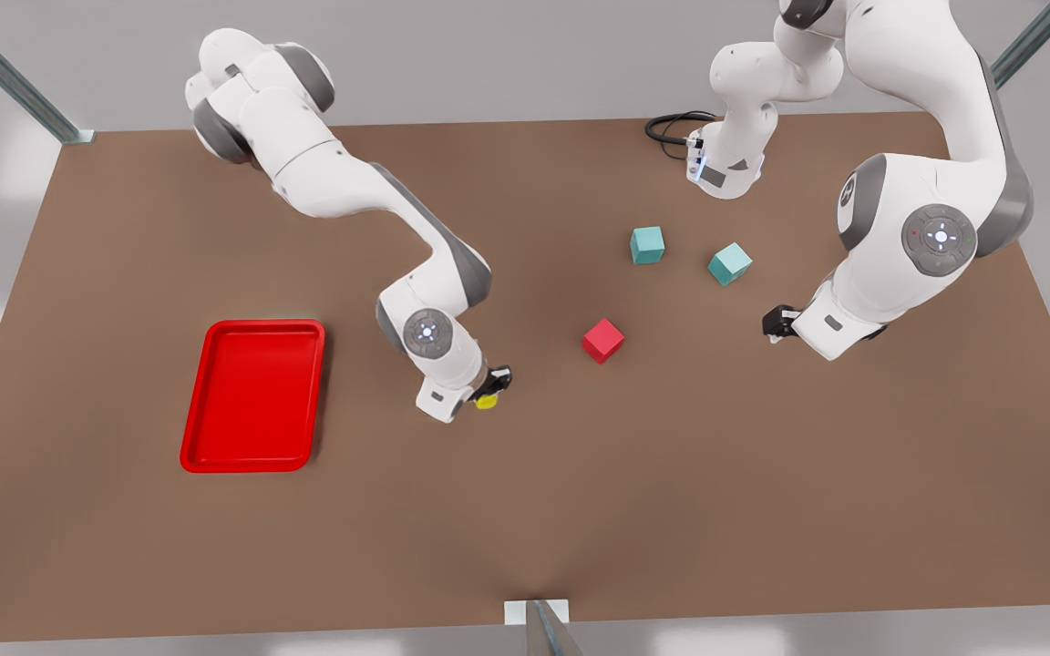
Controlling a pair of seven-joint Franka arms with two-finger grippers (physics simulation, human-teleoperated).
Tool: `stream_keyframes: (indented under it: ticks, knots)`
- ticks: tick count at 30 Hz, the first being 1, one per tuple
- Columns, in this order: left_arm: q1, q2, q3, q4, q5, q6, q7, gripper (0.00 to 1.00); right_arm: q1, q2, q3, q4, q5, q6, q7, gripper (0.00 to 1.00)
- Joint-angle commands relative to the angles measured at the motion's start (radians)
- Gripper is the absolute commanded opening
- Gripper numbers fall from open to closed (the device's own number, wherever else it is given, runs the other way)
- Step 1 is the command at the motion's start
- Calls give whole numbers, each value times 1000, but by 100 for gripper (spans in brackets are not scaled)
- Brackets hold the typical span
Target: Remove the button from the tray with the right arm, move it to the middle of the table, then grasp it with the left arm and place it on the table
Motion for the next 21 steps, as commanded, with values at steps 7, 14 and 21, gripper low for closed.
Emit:
stream_keyframes:
  ticks: [7, 14, 21]
  knots:
    - [0, 2, 0, 0, 1, 4, -3, 100, 229, 192, -231, 256, 309, -5, 834, 43]
    - [0, 16, 0, -2, 1, 4, -3, 100, 258, 308, -231, 351, 316, 110, 1037, 44]
    - [2, 16, 0, -26, 1, 32, -3, 100, 255, 344, -234, 348, 260, 86, 841, 44]
